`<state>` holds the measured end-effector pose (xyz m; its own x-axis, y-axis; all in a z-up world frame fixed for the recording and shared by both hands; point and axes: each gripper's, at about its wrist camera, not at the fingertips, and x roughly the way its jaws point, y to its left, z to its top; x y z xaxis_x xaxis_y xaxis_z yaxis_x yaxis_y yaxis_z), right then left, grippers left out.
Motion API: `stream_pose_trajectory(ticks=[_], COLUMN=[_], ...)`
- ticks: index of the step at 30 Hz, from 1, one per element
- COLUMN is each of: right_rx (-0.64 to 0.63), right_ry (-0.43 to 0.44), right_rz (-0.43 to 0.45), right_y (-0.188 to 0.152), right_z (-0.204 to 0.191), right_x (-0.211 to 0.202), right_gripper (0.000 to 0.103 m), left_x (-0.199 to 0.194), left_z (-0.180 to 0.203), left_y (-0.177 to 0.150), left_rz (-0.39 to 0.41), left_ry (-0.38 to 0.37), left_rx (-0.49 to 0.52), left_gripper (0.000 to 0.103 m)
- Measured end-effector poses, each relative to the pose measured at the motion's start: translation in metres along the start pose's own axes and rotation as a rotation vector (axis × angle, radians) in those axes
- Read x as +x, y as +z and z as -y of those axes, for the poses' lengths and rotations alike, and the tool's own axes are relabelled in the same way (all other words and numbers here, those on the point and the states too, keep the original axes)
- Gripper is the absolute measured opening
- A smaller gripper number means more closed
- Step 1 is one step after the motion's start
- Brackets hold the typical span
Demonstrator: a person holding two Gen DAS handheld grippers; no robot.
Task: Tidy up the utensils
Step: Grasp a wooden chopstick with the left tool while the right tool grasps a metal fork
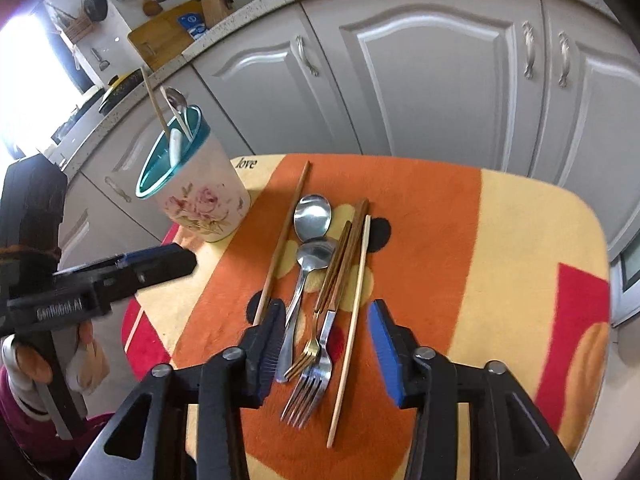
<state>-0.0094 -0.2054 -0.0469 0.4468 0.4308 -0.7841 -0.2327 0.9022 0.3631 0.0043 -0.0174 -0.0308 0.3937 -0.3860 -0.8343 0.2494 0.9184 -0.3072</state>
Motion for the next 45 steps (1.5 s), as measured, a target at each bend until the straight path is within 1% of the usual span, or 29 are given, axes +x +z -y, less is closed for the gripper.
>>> stream_pose_trajectory(ticks=[4,6,8,9,12,13,14,15,16,17,19,22,24,27,31,33,35,37,39,41,43,45], right_rx=[-0.002,0.01,0.009,0.005,0.0,0.0,-0.001,-0.004,-0.008,-0.012,-0.018,-0.034,-0.062,-0.092,-0.115,-0.102,-0.092,-0.097,-0.062,-0.003,0.0,-0.024], right_ry=[-0.008,0.005,0.008,0.004,0.006,0.009,0.01,0.011,0.011,0.012,0.015,0.015,-0.009,-0.032,-0.051,-0.038,-0.027,-0.029,-0.005,0.029,0.024,0.005], right_rz=[-0.04,-0.048,-0.059,-0.063,-0.068,-0.068,-0.067,-0.068,-0.069,-0.069,-0.068,-0.065,-0.069,-0.09,-0.13,-0.137,-0.147,-0.16,-0.158,-0.152,-0.149,-0.162], right_y=[0.006,0.01,0.014,0.015,0.019,0.02,0.021,0.022,0.022,0.022,0.022,0.023,0.025,0.027,0.031,0.036,0.038,0.038,0.041,0.046,0.051,0.056], right_z=[0.003,0.005,0.005,0.005,0.004,0.004,0.004,0.004,0.003,0.002,0.001,-0.002,-0.007,-0.011,-0.014,-0.013,-0.013,-0.012,-0.006,0.004,0.005,0.002], right_x=[0.023,0.03,0.038,0.04,0.043,0.043,0.043,0.043,0.042,0.041,0.039,0.039,0.043,0.051,0.067,0.07,0.072,0.076,0.077,0.079,0.081,0.085], right_gripper=[0.029,0.027,0.026,0.026,0.026,0.026,0.026,0.026,0.026,0.026,0.026,0.026,0.026,0.021,0.013,0.012,0.012,0.012,0.012,0.012,0.012,0.012], left_x=[0.025,0.04,0.051,0.057,0.071,0.07,0.071,0.073,0.073,0.073,0.071,0.06,0.05,0.034,0.022,0.018,0.017,0.016,0.014,0.014,0.017,0.024], left_z=[0.0,-0.003,-0.004,-0.004,-0.006,-0.006,-0.006,-0.007,-0.008,-0.01,-0.011,-0.014,-0.019,-0.029,-0.036,-0.039,-0.042,-0.043,-0.044,-0.043,-0.042,-0.039], left_y=[0.0,0.001,0.001,0.002,0.002,0.002,0.003,0.003,0.003,0.002,0.0,-0.014,-0.024,-0.041,-0.061,-0.067,-0.071,-0.068,-0.06,-0.049,-0.036,-0.024], left_rz=[-0.04,-0.061,-0.076,-0.081,-0.1,-0.082,-0.074,-0.075,-0.077,-0.083,-0.087,-0.099,-0.105,-0.114,-0.133,-0.144,-0.151,-0.148,-0.128,-0.11,-0.092,-0.078], left_ry=[0.033,0.05,0.077,0.095,0.108,0.11,0.115,0.121,0.108,0.087,0.099,0.103,0.102,0.109,0.102,0.098,0.077,0.068,0.069,0.073,0.08,0.105], left_rx=[-0.007,-0.024,-0.027,-0.02,-0.026,-0.024,-0.019,-0.019,-0.029,-0.039,-0.019,0.008,0.009,0.003,-0.01,-0.022,-0.04,-0.046,-0.042,-0.039,-0.041,-0.028], left_gripper=[0.056,0.053,0.041,0.039,0.034,0.03,0.02,0.017,0.01,0.007,0.007,0.005,0.005,0.005,0.005,0.005,0.005,0.007,0.009,0.019,0.022,0.024])
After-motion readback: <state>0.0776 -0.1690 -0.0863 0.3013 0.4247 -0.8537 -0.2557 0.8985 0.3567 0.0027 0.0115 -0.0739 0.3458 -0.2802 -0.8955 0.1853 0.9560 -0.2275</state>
